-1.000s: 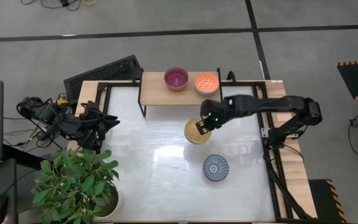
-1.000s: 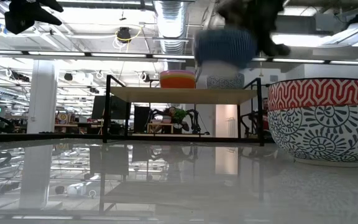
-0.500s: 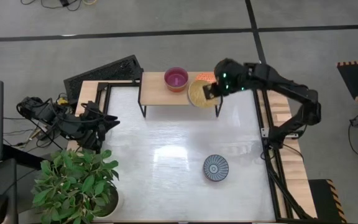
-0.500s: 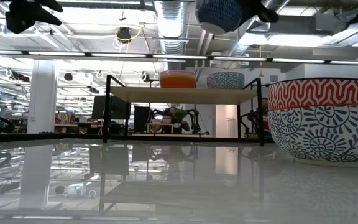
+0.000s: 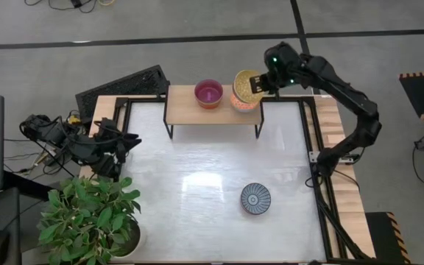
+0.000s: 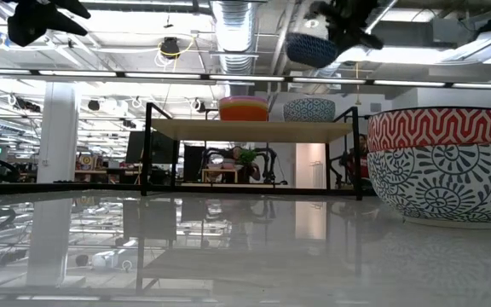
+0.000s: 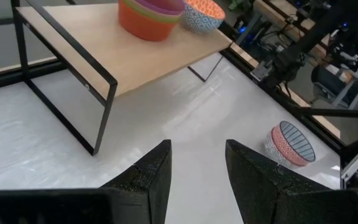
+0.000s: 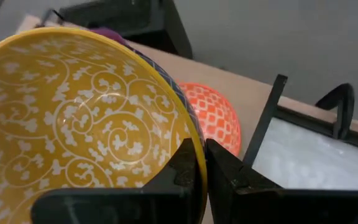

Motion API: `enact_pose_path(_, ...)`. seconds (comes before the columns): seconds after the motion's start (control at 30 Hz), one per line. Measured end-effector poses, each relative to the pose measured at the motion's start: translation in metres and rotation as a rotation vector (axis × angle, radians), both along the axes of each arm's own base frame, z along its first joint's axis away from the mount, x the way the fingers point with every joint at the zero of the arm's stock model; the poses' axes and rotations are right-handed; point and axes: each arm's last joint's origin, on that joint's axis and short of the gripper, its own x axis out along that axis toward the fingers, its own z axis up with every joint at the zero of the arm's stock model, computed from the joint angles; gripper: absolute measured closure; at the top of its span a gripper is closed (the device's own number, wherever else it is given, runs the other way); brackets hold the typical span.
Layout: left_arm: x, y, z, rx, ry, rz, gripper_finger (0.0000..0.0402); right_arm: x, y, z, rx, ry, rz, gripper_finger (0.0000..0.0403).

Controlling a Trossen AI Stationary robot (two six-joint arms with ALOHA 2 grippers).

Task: Place and stack bowls onto a shelf
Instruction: Stack the yellow patterned bowl on top of the light orange patterned bowl on the shelf

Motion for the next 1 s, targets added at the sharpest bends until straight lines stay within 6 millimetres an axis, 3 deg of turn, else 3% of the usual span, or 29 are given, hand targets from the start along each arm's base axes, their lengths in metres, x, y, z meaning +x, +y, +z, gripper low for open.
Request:
enact_pose_path(0.23, 0.000, 0.001, 0.000, 0.010, -0.005, 0.018, 0.0266, 0.005, -0.038, -0.024, 0.069, 0.048, 0.042, 0.0364)
enact_pose_path(0.53, 0.000, 0.002, 0.001, -0.012, -0.035, 0.070, 0.0266, 0.009, -0.050, -0.045, 0.160, 0.121, 0.114, 0.0364)
enact_pose_path(1.0, -0.001, 0.002, 0.001, -0.004, -0.043, 0.093, 0.0266, -0.005, -0.066, -0.047, 0.172, 0.113, 0.112, 0.0364)
